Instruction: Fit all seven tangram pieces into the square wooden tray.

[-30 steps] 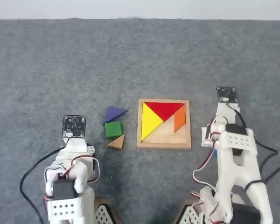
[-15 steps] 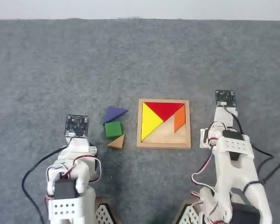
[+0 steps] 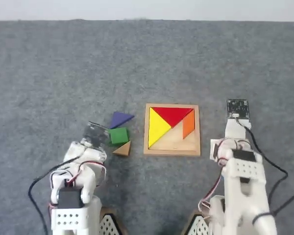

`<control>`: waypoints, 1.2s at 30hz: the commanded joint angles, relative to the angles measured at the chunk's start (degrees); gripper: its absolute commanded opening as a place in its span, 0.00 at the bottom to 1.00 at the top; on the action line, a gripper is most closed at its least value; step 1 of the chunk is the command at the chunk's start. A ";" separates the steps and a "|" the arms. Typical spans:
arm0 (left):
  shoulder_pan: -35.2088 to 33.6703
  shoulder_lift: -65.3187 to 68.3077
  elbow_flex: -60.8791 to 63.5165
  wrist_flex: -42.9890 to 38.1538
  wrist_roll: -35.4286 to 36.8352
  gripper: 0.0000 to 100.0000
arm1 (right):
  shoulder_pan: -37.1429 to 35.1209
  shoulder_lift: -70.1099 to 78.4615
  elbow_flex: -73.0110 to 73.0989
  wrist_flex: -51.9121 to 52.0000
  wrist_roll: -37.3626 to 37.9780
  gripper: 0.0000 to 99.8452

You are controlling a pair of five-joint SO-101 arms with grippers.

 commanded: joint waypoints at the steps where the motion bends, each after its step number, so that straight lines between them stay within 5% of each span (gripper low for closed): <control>1: 0.53 -0.62 -5.76 -7.12 -7.65 0.02 | -0.40 -9.19 2.11 -0.66 -0.18 0.02; 6: 8.97 8.09 -15.69 0.35 -7.21 0.06 | -4.26 -19.12 7.38 -0.04 2.46 0.02; 11: 13.63 32.00 -25.45 0.97 -7.21 0.12 | -5.41 -27.03 9.49 6.46 5.89 0.02; 21: 16.26 79.38 -45.76 0.88 -7.38 0.18 | 2.15 -46.29 20.04 10.68 6.24 0.02; 28: 16.35 84.04 -44.09 -1.32 -7.30 0.17 | 2.77 -60.88 20.84 24.48 10.64 0.02; 36: 16.35 84.66 -43.12 -5.71 -7.12 0.18 | 2.68 -60.00 20.92 23.69 10.73 0.02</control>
